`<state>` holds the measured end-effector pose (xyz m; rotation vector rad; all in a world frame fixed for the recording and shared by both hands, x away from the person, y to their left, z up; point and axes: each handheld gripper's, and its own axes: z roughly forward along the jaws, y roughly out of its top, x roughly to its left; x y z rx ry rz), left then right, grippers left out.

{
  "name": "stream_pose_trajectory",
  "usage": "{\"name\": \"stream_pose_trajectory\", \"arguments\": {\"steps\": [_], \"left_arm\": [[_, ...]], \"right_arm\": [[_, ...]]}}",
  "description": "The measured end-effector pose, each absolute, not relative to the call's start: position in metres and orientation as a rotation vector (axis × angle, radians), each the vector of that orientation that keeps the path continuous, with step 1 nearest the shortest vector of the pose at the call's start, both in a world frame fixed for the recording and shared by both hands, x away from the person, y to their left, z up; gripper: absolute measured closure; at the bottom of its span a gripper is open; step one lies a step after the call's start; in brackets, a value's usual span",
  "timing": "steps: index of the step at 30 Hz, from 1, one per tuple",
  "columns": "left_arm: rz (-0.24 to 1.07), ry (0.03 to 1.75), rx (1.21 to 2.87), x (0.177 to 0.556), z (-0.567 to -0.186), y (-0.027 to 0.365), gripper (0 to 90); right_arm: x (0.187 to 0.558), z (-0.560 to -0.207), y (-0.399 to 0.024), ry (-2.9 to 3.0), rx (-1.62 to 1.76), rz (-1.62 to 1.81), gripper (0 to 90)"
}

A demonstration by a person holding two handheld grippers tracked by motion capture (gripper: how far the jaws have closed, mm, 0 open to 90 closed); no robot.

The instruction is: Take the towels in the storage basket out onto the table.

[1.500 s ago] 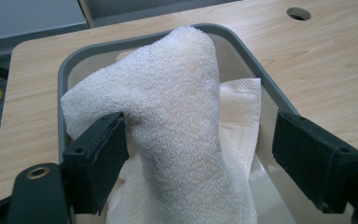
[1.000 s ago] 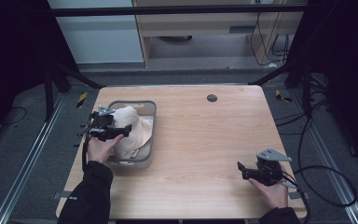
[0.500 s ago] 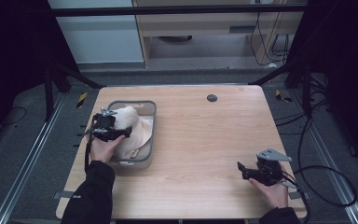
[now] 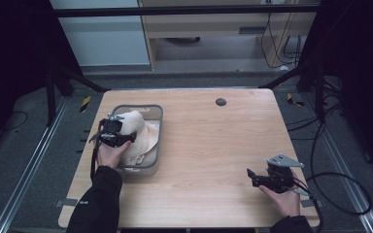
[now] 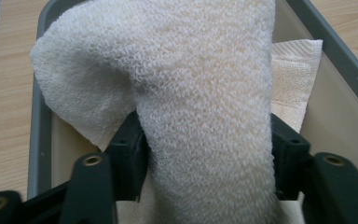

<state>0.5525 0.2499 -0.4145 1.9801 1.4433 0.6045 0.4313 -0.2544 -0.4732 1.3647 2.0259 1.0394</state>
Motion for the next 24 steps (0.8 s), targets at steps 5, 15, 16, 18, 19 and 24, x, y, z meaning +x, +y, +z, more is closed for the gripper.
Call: {"name": "stream_pose_trajectory", "arguments": {"steps": [5, 15, 16, 18, 19, 24], "left_arm": [[0.6, 1.465, 1.962, 0.552, -0.414, 0.253, 53.9], [0.608, 1.45, 1.933, 0.545, -0.407, 0.258, 60.3], [0.609, 1.447, 1.929, 0.544, -0.405, 0.258, 60.6], [0.611, 1.437, 1.919, 0.541, -0.4, 0.259, 60.9], [0.617, 1.429, 1.916, 0.54, -0.396, 0.26, 61.1], [0.639, 1.394, 1.89, 0.532, -0.379, 0.261, 61.4]], "right_arm": [[0.431, -0.473, -0.255, 2.028, 1.361, 1.035, 14.9], [0.431, -0.473, -0.255, 2.025, 1.359, 1.036, 15.0], [0.431, -0.473, -0.255, 2.025, 1.362, 1.035, 14.9], [0.431, -0.473, -0.255, 2.024, 1.36, 1.037, 14.9], [0.431, -0.473, -0.255, 2.025, 1.359, 1.038, 14.9], [0.431, -0.472, -0.256, 2.021, 1.357, 1.043, 15.1]]}}
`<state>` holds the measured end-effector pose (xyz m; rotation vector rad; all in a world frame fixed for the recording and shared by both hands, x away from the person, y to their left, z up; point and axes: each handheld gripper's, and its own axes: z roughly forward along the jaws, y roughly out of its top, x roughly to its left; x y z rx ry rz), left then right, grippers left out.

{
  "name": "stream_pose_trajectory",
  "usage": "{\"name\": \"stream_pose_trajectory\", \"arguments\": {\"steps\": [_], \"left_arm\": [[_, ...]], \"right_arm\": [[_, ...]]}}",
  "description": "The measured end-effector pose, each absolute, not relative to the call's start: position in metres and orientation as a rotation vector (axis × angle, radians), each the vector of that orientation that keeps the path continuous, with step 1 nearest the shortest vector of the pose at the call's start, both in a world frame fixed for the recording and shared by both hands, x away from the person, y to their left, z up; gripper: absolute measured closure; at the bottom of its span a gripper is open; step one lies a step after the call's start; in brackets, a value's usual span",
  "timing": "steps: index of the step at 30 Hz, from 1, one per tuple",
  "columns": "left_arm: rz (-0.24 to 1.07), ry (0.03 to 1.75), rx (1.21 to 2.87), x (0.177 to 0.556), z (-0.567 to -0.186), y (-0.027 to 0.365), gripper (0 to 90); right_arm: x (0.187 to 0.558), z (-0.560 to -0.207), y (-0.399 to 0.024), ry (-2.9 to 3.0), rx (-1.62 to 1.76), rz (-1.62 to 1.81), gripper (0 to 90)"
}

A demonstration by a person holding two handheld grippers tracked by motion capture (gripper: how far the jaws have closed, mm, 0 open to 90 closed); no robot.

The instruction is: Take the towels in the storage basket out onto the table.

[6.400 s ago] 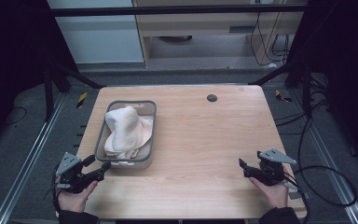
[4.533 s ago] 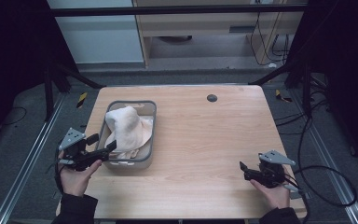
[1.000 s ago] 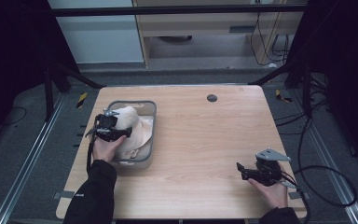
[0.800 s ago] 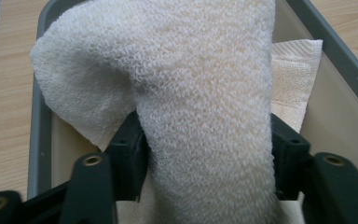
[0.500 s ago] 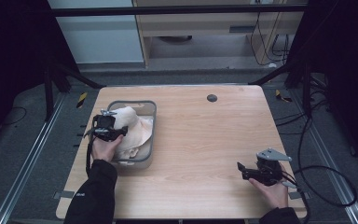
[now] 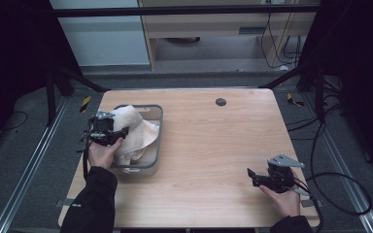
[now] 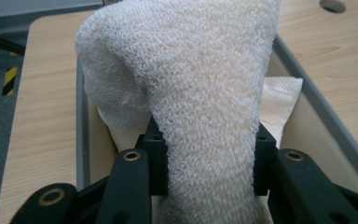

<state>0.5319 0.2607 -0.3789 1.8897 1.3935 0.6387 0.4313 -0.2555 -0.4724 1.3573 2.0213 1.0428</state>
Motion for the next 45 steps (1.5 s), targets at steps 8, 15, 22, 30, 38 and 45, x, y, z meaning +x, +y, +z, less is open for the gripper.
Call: {"name": "stream_pose_trajectory", "arguments": {"steps": [8, 15, 22, 30, 38, 45], "left_arm": [[0.635, 1.352, 1.866, 0.522, -0.367, 0.264, 61.7], [0.643, 1.324, 1.826, 0.517, -0.353, 0.267, 61.9], [0.66, 1.276, 1.813, 0.507, -0.333, 0.265, 62.0], [0.672, 1.209, 1.811, 0.494, -0.31, 0.262, 62.1], [0.692, 1.162, 1.811, 0.484, -0.294, 0.258, 62.0], [0.693, 1.132, 1.806, 0.477, -0.286, 0.254, 62.0]], "right_arm": [[0.432, -0.472, -0.255, 2.019, 1.36, 1.043, 15.5], [0.432, -0.472, -0.255, 2.022, 1.368, 1.047, 16.0], [0.432, -0.473, -0.255, 2.018, 1.36, 1.048, 16.0], [0.432, -0.472, -0.255, 2.016, 1.361, 1.048, 16.0], [0.432, -0.472, -0.255, 2.014, 1.361, 1.05, 16.1], [0.432, -0.472, -0.255, 2.014, 1.362, 1.05, 16.1]]}}
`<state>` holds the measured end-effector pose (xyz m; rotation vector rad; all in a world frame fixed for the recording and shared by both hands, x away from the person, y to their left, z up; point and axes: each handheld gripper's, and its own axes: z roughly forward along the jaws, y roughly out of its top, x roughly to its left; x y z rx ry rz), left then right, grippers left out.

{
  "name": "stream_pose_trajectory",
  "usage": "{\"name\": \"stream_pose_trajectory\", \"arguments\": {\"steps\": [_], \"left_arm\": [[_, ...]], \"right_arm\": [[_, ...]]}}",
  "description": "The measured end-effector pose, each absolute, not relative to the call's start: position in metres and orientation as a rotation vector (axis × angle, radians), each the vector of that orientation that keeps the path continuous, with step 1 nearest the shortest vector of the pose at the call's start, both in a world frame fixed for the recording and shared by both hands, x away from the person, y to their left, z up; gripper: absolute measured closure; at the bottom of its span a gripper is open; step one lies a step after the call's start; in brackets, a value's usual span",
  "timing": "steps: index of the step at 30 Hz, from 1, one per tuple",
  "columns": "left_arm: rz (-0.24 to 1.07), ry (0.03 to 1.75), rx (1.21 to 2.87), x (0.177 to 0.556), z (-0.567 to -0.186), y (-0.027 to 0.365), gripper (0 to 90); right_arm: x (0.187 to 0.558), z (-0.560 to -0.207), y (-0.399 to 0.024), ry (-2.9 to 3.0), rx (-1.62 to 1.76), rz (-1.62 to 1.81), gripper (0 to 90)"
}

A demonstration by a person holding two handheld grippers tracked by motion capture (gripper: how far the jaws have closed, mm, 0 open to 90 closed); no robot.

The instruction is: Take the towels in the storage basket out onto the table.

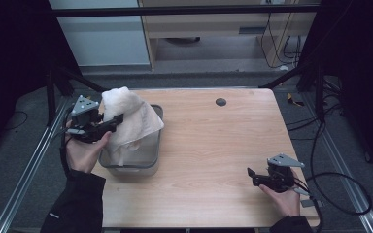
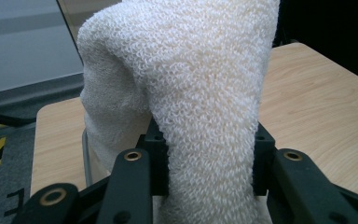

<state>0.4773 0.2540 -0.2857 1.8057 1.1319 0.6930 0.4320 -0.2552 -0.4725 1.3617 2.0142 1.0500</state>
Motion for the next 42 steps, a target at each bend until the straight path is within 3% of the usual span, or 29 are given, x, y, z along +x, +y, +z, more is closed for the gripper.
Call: {"name": "stream_pose_trajectory", "arguments": {"steps": [15, 42], "left_arm": [[0.672, 1.057, 1.806, 0.466, -0.269, 0.243, 62.0], [0.598, 0.912, 1.858, 0.463, -0.26, 0.189, 62.0]], "right_arm": [[0.432, -0.471, -0.256, 2.005, 1.36, 1.055, 16.1], [0.432, -0.47, -0.258, 1.993, 1.373, 1.048, 15.9]]}}
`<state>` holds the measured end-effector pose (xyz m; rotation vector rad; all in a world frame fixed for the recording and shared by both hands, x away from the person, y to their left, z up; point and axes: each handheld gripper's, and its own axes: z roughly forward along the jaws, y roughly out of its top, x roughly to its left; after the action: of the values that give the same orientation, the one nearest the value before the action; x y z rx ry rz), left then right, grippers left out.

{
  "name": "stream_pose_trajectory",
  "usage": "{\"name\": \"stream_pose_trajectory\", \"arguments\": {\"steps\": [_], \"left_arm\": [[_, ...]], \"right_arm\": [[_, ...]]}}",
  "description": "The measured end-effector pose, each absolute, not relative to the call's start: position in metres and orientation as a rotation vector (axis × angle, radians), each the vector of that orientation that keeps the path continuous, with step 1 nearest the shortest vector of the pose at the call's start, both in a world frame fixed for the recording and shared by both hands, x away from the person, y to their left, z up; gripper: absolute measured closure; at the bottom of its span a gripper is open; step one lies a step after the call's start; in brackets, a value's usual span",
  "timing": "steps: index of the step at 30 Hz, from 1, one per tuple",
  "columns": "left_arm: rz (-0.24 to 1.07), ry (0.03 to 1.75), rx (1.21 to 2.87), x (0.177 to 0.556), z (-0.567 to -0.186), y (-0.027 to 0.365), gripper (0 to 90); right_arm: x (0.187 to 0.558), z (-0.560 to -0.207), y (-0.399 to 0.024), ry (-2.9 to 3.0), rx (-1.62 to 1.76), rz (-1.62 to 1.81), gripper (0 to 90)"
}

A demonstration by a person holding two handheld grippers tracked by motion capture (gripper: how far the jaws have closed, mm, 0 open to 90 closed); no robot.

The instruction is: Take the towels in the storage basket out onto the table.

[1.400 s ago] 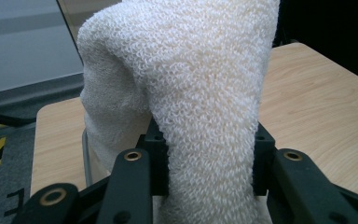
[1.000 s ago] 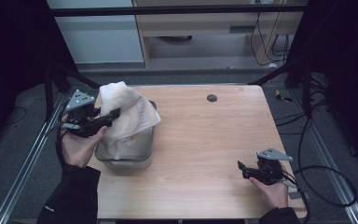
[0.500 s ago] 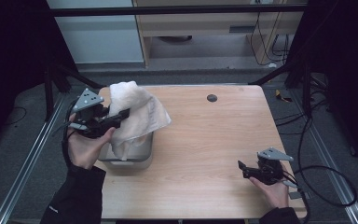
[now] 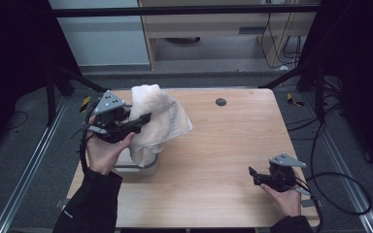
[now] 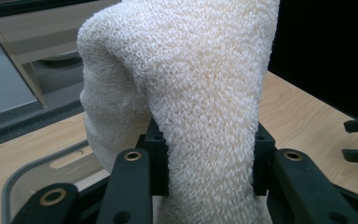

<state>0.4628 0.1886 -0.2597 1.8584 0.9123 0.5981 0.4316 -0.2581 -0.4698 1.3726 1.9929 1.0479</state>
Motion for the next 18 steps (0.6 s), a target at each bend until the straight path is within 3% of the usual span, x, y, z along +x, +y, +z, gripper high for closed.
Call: {"name": "stream_pose_trajectory", "arguments": {"steps": [18], "left_arm": [[0.528, 0.843, 1.9, 0.469, -0.27, 0.144, 61.9]], "right_arm": [[0.433, -0.473, -0.264, 1.988, 1.399, 1.036, 15.4]]}}
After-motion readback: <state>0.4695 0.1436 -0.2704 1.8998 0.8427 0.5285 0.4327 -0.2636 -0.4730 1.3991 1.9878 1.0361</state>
